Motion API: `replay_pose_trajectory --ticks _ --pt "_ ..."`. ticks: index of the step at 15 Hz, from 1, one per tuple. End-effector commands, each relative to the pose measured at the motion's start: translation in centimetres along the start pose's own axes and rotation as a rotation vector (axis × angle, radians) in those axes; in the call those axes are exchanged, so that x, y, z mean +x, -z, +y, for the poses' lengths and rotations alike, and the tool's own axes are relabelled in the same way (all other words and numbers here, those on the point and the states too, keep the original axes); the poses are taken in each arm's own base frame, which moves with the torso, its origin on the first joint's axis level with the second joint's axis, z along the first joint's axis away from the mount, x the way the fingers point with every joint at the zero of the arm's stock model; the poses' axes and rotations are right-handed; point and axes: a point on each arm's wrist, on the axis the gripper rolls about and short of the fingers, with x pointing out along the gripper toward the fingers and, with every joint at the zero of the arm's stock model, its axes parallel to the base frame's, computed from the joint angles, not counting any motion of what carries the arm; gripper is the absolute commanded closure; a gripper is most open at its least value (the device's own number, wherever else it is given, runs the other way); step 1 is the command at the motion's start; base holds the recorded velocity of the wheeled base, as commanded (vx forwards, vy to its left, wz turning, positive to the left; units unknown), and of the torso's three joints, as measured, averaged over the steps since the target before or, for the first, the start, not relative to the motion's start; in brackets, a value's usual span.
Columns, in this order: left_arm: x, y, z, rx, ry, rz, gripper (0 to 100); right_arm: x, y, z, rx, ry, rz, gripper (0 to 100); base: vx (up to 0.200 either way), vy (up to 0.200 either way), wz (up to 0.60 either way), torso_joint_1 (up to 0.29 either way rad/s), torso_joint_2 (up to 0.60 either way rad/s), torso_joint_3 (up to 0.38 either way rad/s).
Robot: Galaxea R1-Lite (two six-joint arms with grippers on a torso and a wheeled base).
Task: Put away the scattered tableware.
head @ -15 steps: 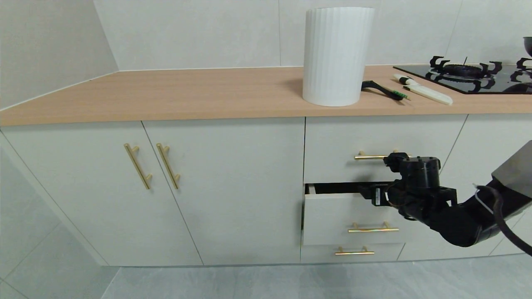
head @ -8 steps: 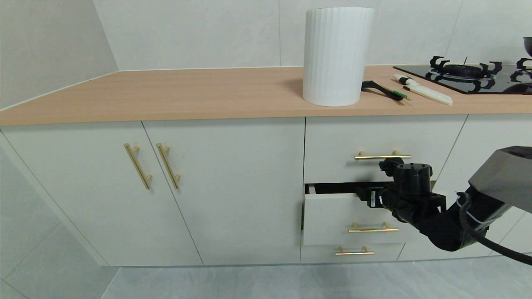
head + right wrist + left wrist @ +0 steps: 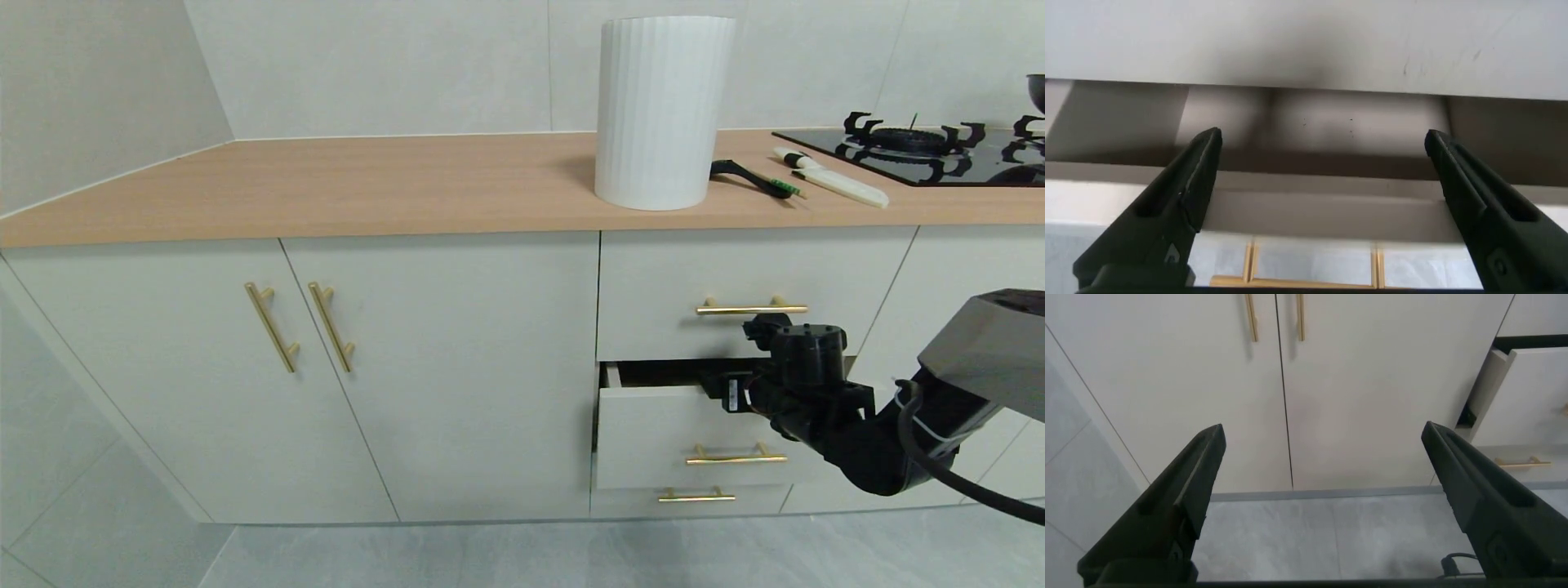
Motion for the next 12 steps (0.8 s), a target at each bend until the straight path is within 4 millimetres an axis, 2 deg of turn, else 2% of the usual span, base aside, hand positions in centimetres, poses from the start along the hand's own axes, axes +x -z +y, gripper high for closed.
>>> replay_pose_trajectory --ticks 1,12 --pt "0.0 0.0 0.0 0.000 0.000 0.002 0 -0.2 0.0 0.0 -0.003 0.000 0.012 0 0.000 0.000 0.00 0.000 0.00 0.000" --pt "0.0 0.0 0.0 0.000 0.000 0.002 0 -4.5 -1.2 -0.6 -0.045 -0.039 0.245 0 0.000 0.000 0.00 0.000 0.00 0.000"
